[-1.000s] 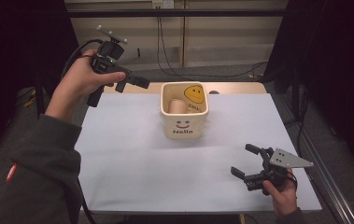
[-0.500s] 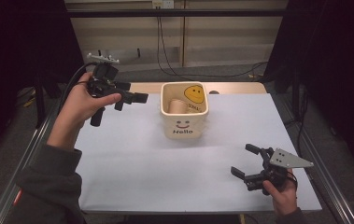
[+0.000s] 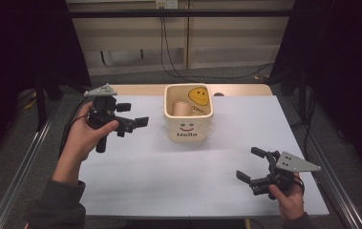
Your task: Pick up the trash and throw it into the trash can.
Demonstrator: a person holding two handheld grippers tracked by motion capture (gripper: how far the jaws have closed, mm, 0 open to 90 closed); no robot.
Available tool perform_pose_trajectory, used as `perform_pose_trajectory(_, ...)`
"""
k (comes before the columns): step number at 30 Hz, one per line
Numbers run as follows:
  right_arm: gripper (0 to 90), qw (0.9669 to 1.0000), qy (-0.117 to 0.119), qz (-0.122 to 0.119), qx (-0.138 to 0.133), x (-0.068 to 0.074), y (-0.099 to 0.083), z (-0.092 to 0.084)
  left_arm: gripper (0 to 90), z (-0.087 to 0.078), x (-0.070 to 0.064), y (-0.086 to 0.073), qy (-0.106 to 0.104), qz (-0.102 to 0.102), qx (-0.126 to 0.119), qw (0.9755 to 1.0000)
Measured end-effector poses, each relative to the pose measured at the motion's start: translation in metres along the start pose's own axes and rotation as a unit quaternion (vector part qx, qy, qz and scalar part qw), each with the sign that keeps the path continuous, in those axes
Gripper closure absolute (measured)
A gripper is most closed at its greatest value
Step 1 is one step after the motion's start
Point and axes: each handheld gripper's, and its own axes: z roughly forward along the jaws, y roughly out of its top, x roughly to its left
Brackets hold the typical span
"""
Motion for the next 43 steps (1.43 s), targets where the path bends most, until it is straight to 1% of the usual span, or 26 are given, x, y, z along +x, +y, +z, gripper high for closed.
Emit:
perform_pose_trajectory(2, 0.2, 1.0000, -0.001, 0.000, 0.000, 0.000, 0.000, 0.000, 3.6, 0.001, -0.001, -0.010, 0.000, -0.003, -0.004, 1.0000)
perform_pose_trajectory(3, 0.2, 1.0000, 0.000, 0.000, 0.000, 0.000, 0.000, 0.000, 3.6, 0.001, -0.001, -0.016, -0.006, -0.004, -0.006, 1.0000)
perform_pose_trajectory(6, 0.2, 1.0000, -0.001, -0.001, 0.000, 0.000, 0.000, 0.000, 3.5, 0.000, -0.003, -0.030, -0.009, -0.002, -0.014, 0.9999)
perform_pose_trajectory(8, 0.2, 1.0000, -0.001, -0.001, 0.001, 0.000, 0.000, 0.001, 3.5, -0.001, -0.003, -0.038, -0.005, -0.004, -0.017, 0.9998)
perform_pose_trajectory(10, 0.2, 1.0000, -0.002, -0.001, 0.000, 0.000, 0.000, 0.000, 3.5, -0.002, -0.004, -0.046, -0.009, -0.010, -0.020, 0.9997)
perform_pose_trajectory(14, 0.2, 1.0000, -0.002, -0.001, 0.000, 0.000, 0.000, 0.001, 3.3, -0.005, -0.005, -0.064, -0.013, -0.011, -0.036, 0.9992)
perform_pose_trajectory(17, 0.2, 1.0000, -0.002, -0.002, 0.001, 0.000, 0.000, 0.001, 3.3, -0.006, -0.006, -0.075, -0.008, -0.008, -0.042, 0.9990)
perform_pose_trajectory(21, 0.2, 1.0000, -0.002, -0.001, 0.000, 0.000, 0.000, 0.001, 3.1, -0.007, -0.009, -0.089, -0.014, -0.006, -0.052, 0.9985)
perform_pose_trajectory(22, 0.2, 1.0000, -0.002, -0.001, 0.000, 0.000, 0.000, 0.000, 3.1, -0.007, -0.010, -0.092, -0.019, -0.001, -0.056, 0.9982)
perform_pose_trajectory(23, 0.2, 1.0000, -0.002, 0.000, 0.000, 0.000, 0.000, 0.000, 3.0, -0.007, -0.011, -0.096, -0.014, 0.003, -0.057, 0.9983)
perform_pose_trajectory(24, 0.2, 1.0000, -0.003, -0.001, 0.000, 0.000, 0.000, 0.001, 3.1, -0.007, -0.011, -0.100, -0.021, 0.003, -0.060, 0.9980)
perform_pose_trajectory(25, 0.2, 1.0000, -0.003, -0.001, 0.000, 0.000, 0.000, 0.001, 3.0, -0.007, -0.012, -0.102, -0.017, 0.004, -0.058, 0.9982)
perform_pose_trajectory(27, 0.2, 1.0000, -0.003, 0.000, 0.000, 0.000, 0.000, 0.001, 2.9, -0.007, -0.012, -0.108, -0.023, 0.005, -0.057, 0.9981)
perform_pose_trajectory(28, 0.2, 1.0000, -0.003, -0.001, 0.000, 0.000, 0.000, 0.001, 3.0, -0.007, -0.012, -0.110, -0.018, 0.005, -0.056, 0.9983)
perform_pose_trajectory(29, 0.2, 1.0000, -0.003, -0.002, 0.000, 0.000, 0.000, 0.001, 3.0, -0.007, -0.013, -0.113, -0.021, 0.005, -0.060, 0.9979)
perform_pose_trajectory(30, 0.2, 1.0000, -0.003, -0.001, 0.000, 0.000, 0.000, 0.001, 3.0, -0.008, -0.013, -0.115, -0.017, 0.006, -0.060, 0.9980)
perform_pose_trajectory(31, 0.2, 1.0000, -0.003, -0.001, 0.000, 0.000, 0.000, 0.000, 2.9, -0.007, -0.014, -0.118, -0.024, 0.004, -0.066, 0.9975)
perform_pose_trajectory(32, 0.2, 1.0000, -0.003, -0.002, 0.000, 0.000, 0.000, 0.000, 2.9, -0.008, -0.014, -0.120, -0.021, 0.005, -0.067, 0.9975)
perform_pose_trajectory(33, 0.2, 1.0000, -0.003, -0.002, 0.000, 0.000, 0.000, 0.000, 2.9, -0.008, -0.014, -0.123, -0.025, 0.010, -0.067, 0.9974)
perform_pose_trajectory(34, 0.2, 1.0000, -0.003, -0.002, 0.000, 0.000, 0.000, 0.000, 2.9, -0.009, -0.015, -0.124, -0.018, 0.012, -0.066, 0.9976)
perform_pose_trajectory(36, 0.2, 1.0000, -0.002, -0.002, -0.002, 0.000, 0.000, 0.000, 2.9, -0.009, -0.016, -0.129, -0.020, 0.017, -0.071, 0.9971)
perform_pose_trajectory(37, 0.2, 1.0000, -0.003, -0.001, -0.001, 0.000, 0.000, 0.000, 2.8, -0.010, -0.016, -0.130, -0.017, 0.022, -0.068, 0.9973)
perform_pose_trajectory(39, 0.2, 1.0000, -0.001, -0.002, -0.002, 0.000, 0.000, 0.000, 2.8, -0.010, -0.017, -0.133, -0.012, 0.025, -0.073, 0.9969)
perform_pose_trajectory(40, 0.2, 1.0000, 0.001, -0.002, -0.001, 0.000, 0.001, 0.000, 2.8, -0.011, -0.017, -0.135, -0.009, 0.026, -0.077, 0.9967)
perform_pose_trajectory(42, 0.2, 1.0000, -0.002, -0.002, -0.003, 0.000, 0.001, 0.000, 2.9, -0.013, -0.017, -0.137, -0.011, 0.018, -0.087, 0.9960)
perform_pose_trajectory(43, 0.2, 1.0000, -0.002, -0.002, -0.004, 0.000, 0.001, 0.000, 2.8, -0.013, -0.017, -0.138, -0.016, 0.018, -0.089, 0.9958)
